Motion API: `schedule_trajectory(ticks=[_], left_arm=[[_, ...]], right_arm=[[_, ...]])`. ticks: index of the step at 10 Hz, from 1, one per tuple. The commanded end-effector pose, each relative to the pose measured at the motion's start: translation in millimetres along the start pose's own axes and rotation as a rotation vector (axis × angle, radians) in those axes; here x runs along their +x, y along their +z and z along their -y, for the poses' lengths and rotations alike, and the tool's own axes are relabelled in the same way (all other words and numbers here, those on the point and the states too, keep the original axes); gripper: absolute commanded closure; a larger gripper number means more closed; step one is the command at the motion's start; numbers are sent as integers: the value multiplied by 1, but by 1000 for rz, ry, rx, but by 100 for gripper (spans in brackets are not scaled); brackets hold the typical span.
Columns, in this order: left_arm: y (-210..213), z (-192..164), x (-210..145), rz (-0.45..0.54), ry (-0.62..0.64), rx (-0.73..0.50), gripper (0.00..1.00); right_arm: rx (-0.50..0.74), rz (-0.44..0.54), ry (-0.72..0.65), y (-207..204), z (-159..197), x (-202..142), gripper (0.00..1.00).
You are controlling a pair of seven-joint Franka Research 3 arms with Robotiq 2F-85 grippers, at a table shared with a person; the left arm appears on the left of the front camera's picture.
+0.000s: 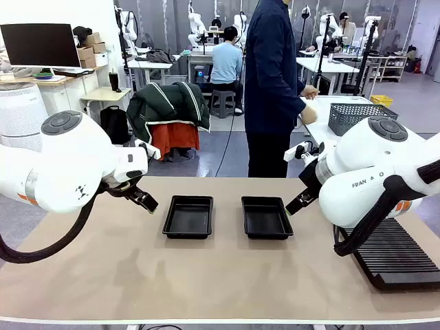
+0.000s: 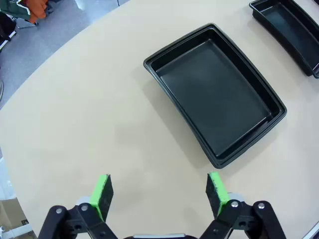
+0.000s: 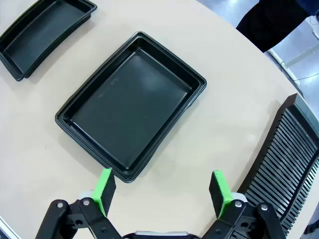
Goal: Inspect and transfer BCBs to ESD trays.
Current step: Pick up the Blank PCB from the PCB Rack and place it in the left ESD tray.
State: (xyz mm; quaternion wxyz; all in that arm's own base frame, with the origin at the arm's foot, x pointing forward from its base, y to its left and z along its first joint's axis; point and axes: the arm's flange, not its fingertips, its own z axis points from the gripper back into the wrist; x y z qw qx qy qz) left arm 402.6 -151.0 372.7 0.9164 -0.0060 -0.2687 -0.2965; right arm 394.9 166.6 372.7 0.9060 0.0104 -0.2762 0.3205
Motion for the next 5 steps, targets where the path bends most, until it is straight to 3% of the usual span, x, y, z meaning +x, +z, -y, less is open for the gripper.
schedule_trajectory(ticks=[1, 5], left_arm=[[0, 0, 0, 0, 0, 0, 0], [0, 0, 0, 0, 0, 0, 0]], right_arm=[[0, 0, 0, 0, 0, 0, 0], [0, 0, 0, 0, 0, 0, 0]])
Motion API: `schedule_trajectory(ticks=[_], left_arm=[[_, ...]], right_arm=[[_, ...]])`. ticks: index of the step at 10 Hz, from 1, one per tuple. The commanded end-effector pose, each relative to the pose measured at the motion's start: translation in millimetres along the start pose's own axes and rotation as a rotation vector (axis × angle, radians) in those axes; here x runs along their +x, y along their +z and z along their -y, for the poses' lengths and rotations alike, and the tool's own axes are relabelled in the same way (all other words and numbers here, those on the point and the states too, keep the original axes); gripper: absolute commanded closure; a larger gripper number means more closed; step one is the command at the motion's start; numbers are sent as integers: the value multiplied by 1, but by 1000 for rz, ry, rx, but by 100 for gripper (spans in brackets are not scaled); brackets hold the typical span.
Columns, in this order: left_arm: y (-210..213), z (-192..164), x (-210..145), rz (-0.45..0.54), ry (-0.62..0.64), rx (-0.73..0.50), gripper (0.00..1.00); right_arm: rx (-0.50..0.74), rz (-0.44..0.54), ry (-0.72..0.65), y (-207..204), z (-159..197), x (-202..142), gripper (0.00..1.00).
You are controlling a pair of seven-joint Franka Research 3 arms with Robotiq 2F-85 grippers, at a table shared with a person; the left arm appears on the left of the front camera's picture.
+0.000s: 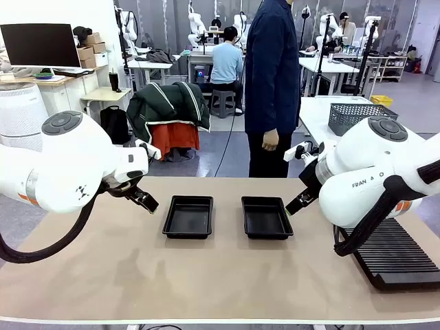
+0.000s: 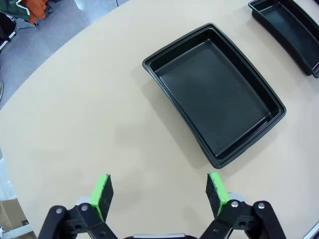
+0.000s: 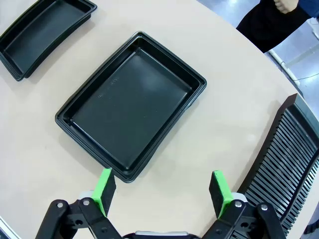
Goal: Inspect and transfer BCBs to ESD trays.
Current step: Pick up the Blank PCB from the PCB Rack and place it in the left ESD tray.
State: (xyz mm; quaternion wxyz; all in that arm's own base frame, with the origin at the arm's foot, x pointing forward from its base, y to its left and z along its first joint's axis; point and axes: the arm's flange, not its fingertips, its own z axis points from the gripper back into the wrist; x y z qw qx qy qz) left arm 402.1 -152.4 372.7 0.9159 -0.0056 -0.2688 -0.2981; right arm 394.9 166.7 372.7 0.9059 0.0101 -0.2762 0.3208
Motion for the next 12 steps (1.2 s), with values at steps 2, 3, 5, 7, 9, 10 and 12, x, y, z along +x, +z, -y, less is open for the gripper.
schedule_trajectory(ticks=[2, 3, 5, 7, 9, 10, 12], left_arm=[[0, -1, 0, 0, 4, 0, 0], [0, -1, 0, 0, 4, 0, 0], [0, -1, 0, 0, 4, 0, 0], [0, 0, 0, 0, -1, 0, 0], [33, -6, 14, 20, 67, -191, 0], [54, -11, 12, 15, 81, -242, 0], [85, -15, 13, 4, 100, -305, 0]], right_arm=[[0, 0, -1, 0, 0, 0, 0], [0, 0, -1, 0, 0, 0, 0], [0, 0, -1, 0, 0, 0, 0], [0, 0, -1, 0, 0, 0, 0], [47, 9, -48, 21, 17, -1, 0], [77, -8, -56, 38, 32, -2, 0], [157, -1, -81, 63, 56, 10, 0]])
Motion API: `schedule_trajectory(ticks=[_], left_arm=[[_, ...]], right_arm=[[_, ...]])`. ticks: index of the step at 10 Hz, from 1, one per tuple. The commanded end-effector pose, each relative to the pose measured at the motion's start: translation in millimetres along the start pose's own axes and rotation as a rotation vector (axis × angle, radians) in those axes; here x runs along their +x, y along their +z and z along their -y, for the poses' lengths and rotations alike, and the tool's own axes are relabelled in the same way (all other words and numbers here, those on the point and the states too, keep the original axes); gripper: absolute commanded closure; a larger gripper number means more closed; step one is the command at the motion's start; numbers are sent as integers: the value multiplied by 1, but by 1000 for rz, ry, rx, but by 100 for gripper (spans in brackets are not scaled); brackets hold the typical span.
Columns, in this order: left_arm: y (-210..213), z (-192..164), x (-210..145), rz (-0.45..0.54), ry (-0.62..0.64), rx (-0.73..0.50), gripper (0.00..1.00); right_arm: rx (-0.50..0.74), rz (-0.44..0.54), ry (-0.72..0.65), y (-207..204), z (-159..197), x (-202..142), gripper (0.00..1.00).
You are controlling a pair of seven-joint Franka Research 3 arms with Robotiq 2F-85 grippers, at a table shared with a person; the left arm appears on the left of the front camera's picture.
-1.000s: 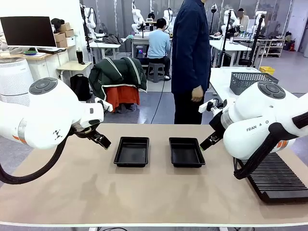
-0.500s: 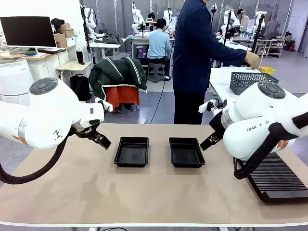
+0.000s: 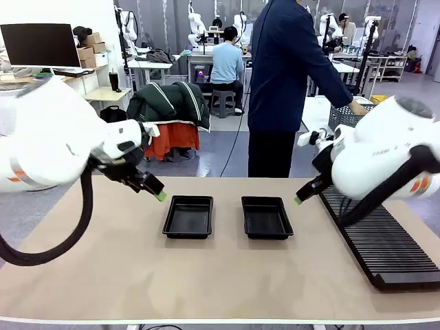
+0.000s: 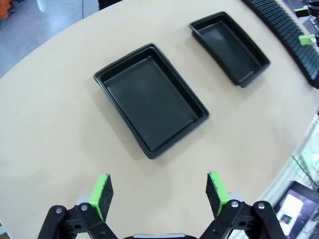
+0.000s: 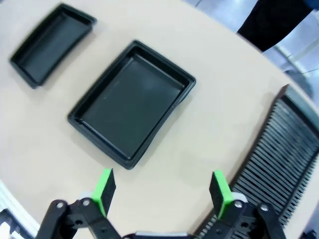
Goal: Inspect and transfer BCBs to ESD trays.
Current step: Pick up the Blank PCB from the PCB Rack and place it in the left ESD tray.
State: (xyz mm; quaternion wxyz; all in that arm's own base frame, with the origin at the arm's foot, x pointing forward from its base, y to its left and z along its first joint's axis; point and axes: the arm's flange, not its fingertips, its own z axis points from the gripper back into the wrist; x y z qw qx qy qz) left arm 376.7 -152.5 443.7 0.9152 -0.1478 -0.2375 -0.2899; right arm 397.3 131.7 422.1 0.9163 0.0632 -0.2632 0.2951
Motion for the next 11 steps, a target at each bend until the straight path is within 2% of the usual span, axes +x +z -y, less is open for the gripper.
schedule_trajectory(ticks=[1, 2, 4, 6, 9, 11], left_arm=[[34, -13, -5, -39, 26, -82, 0], [54, -11, -5, -36, 56, -133, 0], [102, -13, -3, -56, 96, -147, 0], [150, -10, -2, -58, 155, -229, 0], [208, -20, 8, -64, 231, -303, 0], [228, -23, 11, -46, 263, -322, 0]], right_arm=[[113, -8, 2, 37, 28, 9, 0], [153, -5, 7, 57, 43, 12, 0], [239, -17, -52, 103, 71, 19, 0], [300, -101, -91, 144, 104, 25, 0], [447, -166, -186, 169, 149, 23, 0], [498, -164, -294, 181, 178, 15, 0]])
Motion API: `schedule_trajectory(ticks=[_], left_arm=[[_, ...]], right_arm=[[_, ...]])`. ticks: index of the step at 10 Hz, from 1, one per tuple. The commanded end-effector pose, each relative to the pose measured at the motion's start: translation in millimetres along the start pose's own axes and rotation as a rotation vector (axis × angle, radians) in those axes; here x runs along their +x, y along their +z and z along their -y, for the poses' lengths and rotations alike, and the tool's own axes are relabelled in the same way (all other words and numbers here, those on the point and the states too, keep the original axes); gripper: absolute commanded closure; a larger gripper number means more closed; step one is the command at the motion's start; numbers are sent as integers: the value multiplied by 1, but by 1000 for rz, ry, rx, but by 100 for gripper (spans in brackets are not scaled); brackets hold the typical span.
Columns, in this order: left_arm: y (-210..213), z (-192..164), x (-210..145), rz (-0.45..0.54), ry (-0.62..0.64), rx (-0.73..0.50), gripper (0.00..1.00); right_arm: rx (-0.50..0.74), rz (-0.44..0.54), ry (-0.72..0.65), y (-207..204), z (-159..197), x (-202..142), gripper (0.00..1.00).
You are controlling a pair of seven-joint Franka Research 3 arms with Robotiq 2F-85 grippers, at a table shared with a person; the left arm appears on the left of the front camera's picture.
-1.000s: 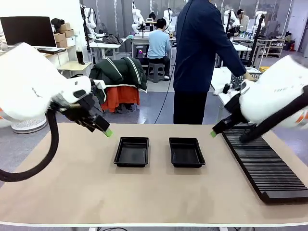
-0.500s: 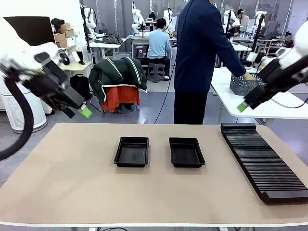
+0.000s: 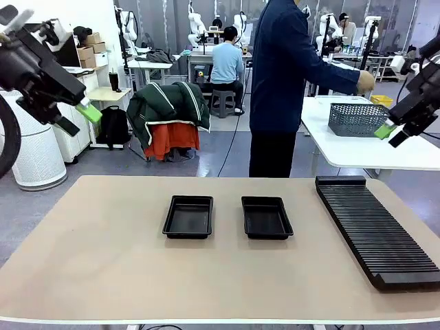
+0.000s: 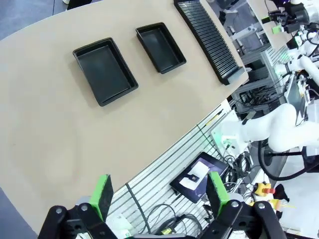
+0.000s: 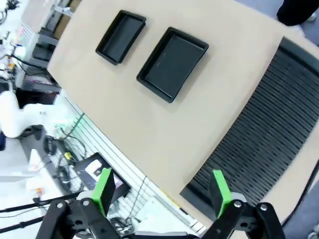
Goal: Inspect and transfer BCBs to ESD trays.
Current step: Pick up the Blank PCB from the PCB Rack and place it in the left ESD tray.
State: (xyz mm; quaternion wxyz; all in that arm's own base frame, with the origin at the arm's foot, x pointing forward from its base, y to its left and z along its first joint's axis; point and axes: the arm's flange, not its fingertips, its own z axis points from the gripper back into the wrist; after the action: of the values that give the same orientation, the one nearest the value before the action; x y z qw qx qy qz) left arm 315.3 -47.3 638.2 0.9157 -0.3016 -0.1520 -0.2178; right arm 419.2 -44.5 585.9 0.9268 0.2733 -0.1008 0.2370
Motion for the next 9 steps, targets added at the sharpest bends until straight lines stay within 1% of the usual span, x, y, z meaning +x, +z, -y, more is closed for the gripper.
schedule_trajectory(ticks=[1, 2, 3, 5, 6, 7, 8, 9], left_arm=[[9, -2, 3, 12, 43, -31, 0], [13, -3, 1, 28, 57, -33, 0], [14, -4, -1, 31, 63, -43, 0], [19, -2, -7, 42, 58, -46, 0], [20, -1, -9, 38, 44, -48, 0], [17, -2, -10, 32, 31, -63, 0], [21, -3, -2, 38, 56, -24, 0], [21, -3, -2, 38, 56, -24, 0]], right_arm=[[84, 37, -96, 19, 19, 3, 0], [92, 59, -154, 28, 25, -1, 0], [91, 58, -208, 35, 28, -5, 0], [78, 60, -281, 44, 23, -10, 0], [60, 63, -301, 46, 18, -11, 0], [71, 82, -312, 48, 15, -12, 0], [56, 60, -268, 46, 31, -14, 0], [56, 60, -268, 46, 31, -14, 0]])
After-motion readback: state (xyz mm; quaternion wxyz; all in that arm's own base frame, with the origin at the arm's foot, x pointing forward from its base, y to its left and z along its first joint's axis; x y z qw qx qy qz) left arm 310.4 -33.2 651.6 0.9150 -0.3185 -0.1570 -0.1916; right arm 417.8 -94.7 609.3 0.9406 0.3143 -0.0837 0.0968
